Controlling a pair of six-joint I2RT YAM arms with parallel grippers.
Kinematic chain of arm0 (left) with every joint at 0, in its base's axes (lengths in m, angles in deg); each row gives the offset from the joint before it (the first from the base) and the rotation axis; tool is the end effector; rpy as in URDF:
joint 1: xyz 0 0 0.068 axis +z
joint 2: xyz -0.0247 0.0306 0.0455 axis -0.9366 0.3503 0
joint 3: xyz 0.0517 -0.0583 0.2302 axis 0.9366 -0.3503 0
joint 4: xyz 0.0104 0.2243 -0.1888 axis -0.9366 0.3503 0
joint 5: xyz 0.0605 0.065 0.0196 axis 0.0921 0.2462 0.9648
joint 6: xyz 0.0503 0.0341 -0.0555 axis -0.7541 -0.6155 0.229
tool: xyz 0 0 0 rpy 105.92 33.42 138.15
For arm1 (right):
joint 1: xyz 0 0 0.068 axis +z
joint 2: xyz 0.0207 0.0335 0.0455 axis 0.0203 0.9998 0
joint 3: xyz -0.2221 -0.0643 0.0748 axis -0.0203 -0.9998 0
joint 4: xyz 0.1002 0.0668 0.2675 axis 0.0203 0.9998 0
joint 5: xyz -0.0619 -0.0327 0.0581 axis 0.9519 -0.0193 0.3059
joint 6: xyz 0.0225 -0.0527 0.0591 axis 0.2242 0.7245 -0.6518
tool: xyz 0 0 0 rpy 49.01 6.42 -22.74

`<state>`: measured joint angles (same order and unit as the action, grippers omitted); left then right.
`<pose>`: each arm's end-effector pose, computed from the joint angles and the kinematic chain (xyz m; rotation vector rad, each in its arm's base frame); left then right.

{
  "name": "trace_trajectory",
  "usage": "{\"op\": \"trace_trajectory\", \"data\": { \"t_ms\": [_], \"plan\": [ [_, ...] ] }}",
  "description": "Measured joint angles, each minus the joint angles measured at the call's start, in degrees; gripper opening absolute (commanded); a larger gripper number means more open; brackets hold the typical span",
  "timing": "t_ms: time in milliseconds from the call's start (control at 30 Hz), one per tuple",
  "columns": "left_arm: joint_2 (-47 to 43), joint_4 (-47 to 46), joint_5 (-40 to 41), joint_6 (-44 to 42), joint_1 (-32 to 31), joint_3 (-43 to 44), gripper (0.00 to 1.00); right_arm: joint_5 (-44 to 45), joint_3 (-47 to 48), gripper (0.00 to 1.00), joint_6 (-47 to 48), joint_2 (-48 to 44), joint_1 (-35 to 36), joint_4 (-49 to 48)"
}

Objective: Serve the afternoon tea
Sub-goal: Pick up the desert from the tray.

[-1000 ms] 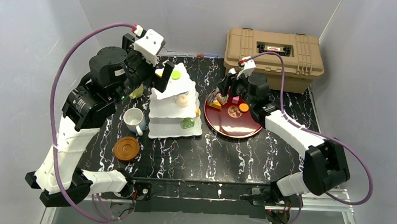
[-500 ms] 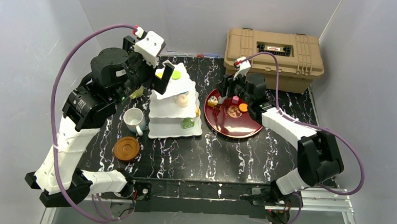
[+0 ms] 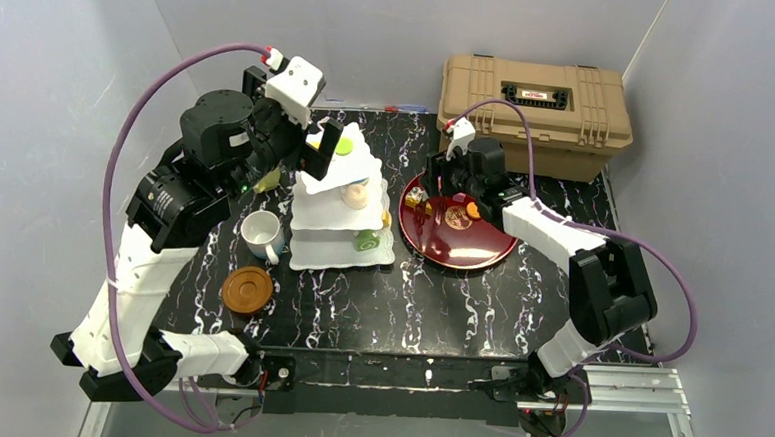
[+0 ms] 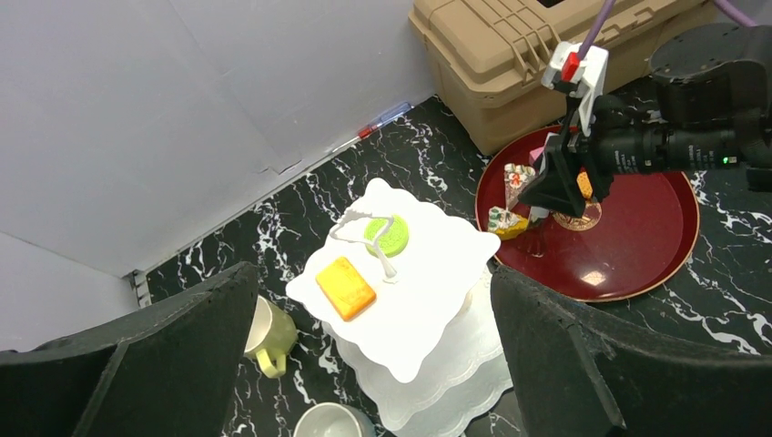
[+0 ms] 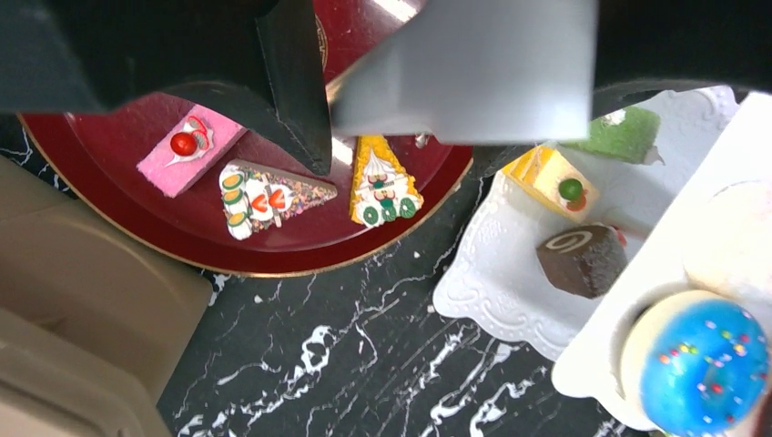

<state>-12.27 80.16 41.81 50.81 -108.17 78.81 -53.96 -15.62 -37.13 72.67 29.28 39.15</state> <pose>0.2155 -0.1528 0.5371 0.5565 1.5503 -0.1724 0.3774 0.2118 0.2070 -0.4752 1.8844 0.5052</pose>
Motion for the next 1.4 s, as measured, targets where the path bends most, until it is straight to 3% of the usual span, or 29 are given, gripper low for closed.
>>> {"op": "trace_trajectory", "data": {
  "t_ms": [200, 567, 967, 1400],
  "plan": [
    [0.11, -0.7, 0.0, 0.02, 0.0, 0.0, 0.98, 1.05, 0.76, 0.7, 0.42, 0.98, 0.0, 2.54],
    [0.2, -1.55, 0.02, -0.07, 0.0, -0.07, 0.98, 1.42, 0.35, 0.44, 0.17, 0.96, -0.04, 0.11],
    [0.2, -2.75, 0.0, -0.66, 0.0, -0.85, 0.98, 1.42, -6.93, 0.54, 0.02, -3.02, -0.02, -8.37],
    [0.17, -2.8, 0.0, -1.11, 0.0, -0.85, 0.98, 0.5, -10.97, 0.54, 0.55, -4.04, 0.04, -18.86]
  ]
}}
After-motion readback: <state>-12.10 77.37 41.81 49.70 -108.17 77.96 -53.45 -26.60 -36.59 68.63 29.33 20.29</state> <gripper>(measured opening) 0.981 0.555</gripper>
